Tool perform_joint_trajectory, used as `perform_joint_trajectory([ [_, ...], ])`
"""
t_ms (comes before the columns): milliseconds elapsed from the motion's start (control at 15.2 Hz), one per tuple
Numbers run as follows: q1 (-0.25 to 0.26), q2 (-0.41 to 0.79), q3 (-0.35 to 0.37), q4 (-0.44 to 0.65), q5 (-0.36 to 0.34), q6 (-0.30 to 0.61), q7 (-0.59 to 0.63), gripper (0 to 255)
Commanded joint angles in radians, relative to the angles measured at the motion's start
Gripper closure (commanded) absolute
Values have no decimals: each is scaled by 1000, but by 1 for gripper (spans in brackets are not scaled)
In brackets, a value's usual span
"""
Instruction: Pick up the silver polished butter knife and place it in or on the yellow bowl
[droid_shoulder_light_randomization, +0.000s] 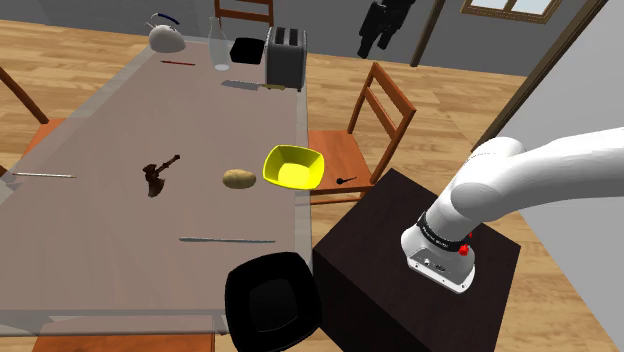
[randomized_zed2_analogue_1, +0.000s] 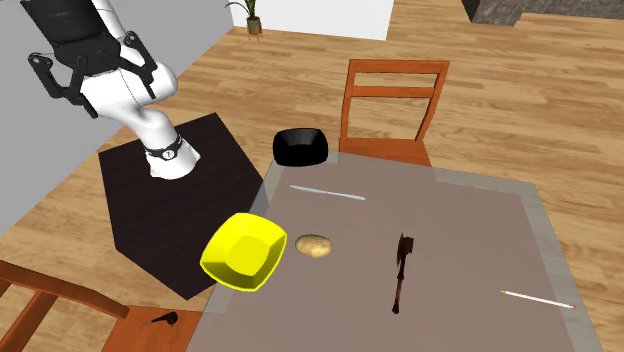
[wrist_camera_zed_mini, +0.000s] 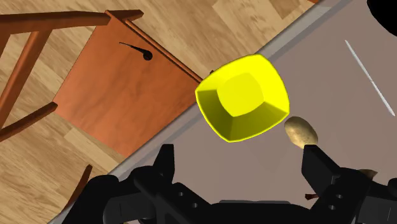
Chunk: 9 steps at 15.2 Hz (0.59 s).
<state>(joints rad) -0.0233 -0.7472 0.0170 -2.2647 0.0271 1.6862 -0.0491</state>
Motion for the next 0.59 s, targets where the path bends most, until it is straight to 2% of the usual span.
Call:
perform_joint_trajectory([
  [0,0,0,0,0,0,0,0,0],
  [528,72,106,80,-114,48,219,-3,0],
])
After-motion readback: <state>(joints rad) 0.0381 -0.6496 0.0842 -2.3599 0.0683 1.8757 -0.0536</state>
